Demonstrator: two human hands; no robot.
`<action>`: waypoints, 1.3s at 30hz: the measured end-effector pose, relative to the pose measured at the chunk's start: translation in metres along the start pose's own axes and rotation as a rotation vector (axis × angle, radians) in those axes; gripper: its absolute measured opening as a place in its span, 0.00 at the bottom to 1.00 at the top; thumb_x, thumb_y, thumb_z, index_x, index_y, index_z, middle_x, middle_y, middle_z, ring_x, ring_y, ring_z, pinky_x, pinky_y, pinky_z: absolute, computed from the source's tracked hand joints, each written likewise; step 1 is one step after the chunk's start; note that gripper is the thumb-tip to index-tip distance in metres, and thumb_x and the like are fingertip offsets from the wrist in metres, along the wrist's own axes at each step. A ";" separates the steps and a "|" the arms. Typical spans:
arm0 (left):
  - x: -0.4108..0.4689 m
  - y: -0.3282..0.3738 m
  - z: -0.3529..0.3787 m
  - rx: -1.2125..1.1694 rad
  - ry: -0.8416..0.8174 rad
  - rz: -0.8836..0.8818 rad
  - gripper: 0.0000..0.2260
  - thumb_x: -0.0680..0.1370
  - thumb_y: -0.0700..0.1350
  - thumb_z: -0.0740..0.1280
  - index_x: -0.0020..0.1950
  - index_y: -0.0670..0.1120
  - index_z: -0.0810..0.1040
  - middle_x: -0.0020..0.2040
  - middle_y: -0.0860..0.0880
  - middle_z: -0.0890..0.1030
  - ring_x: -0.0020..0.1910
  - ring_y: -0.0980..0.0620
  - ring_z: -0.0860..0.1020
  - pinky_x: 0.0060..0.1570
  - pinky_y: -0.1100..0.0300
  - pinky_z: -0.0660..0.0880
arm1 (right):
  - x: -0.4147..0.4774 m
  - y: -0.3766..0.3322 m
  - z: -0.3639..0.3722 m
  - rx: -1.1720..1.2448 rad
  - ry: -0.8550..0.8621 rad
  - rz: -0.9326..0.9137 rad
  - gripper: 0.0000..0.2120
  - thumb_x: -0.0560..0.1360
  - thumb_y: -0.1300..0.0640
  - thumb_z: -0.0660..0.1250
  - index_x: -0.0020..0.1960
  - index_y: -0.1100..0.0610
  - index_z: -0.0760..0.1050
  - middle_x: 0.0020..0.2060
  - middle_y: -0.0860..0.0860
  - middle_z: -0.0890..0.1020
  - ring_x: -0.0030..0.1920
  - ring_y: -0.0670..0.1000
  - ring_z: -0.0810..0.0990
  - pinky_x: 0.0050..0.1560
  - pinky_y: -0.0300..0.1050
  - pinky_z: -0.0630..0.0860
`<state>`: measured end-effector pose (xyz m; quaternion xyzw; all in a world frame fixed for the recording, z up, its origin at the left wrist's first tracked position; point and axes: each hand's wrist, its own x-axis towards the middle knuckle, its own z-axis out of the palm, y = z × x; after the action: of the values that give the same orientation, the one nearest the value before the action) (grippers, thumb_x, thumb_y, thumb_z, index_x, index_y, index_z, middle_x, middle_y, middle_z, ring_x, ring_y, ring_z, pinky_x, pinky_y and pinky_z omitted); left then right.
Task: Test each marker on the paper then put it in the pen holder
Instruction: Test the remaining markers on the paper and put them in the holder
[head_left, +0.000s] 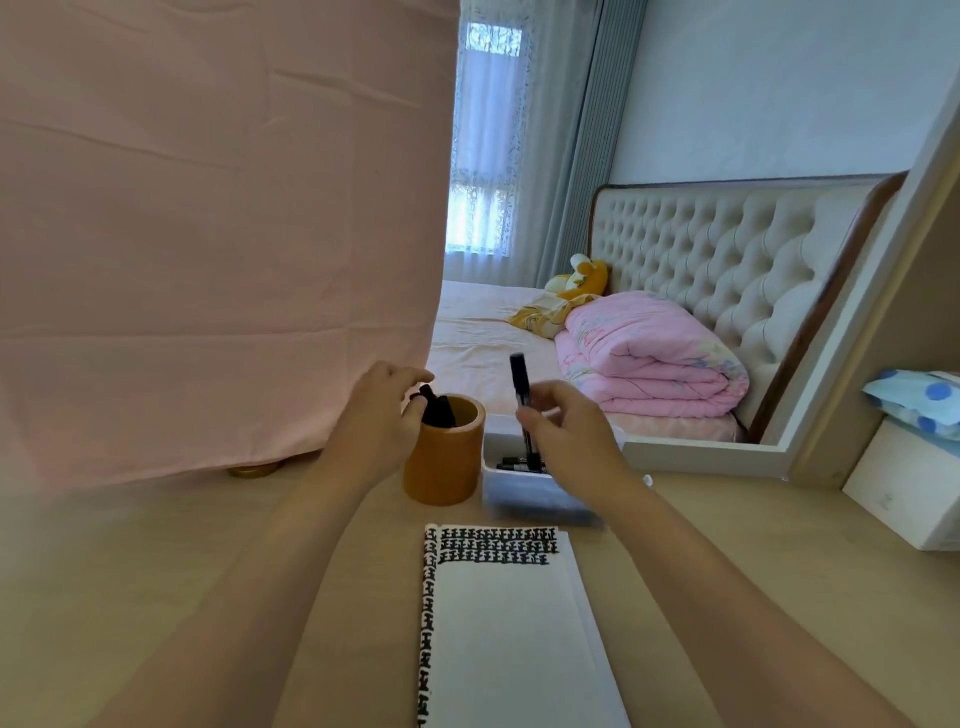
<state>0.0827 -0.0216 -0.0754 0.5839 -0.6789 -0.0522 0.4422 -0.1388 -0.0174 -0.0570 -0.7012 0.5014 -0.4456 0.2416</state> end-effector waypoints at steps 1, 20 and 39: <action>0.007 -0.001 0.001 0.019 -0.041 -0.015 0.15 0.81 0.45 0.63 0.68 0.53 0.74 0.61 0.50 0.72 0.61 0.51 0.71 0.61 0.58 0.68 | 0.014 -0.007 0.004 0.010 0.011 0.005 0.08 0.79 0.56 0.67 0.58 0.51 0.76 0.49 0.47 0.81 0.49 0.50 0.80 0.48 0.42 0.77; 0.032 -0.023 0.027 -0.017 -0.077 -0.011 0.15 0.80 0.48 0.65 0.67 0.55 0.74 0.61 0.52 0.77 0.62 0.50 0.69 0.59 0.57 0.68 | 0.088 0.007 0.052 -0.339 -0.412 0.031 0.11 0.79 0.56 0.67 0.59 0.53 0.83 0.52 0.49 0.84 0.52 0.48 0.80 0.58 0.47 0.76; 0.019 -0.030 0.041 -0.167 -0.212 0.071 0.32 0.74 0.62 0.66 0.76 0.61 0.60 0.71 0.57 0.65 0.69 0.56 0.63 0.68 0.53 0.66 | 0.073 0.060 0.004 -0.627 -0.680 0.084 0.12 0.73 0.57 0.66 0.51 0.46 0.84 0.47 0.40 0.83 0.47 0.41 0.79 0.47 0.34 0.73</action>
<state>0.0798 -0.0653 -0.1077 0.5118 -0.7352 -0.1541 0.4167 -0.1571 -0.1078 -0.0776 -0.8259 0.5320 -0.0072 0.1865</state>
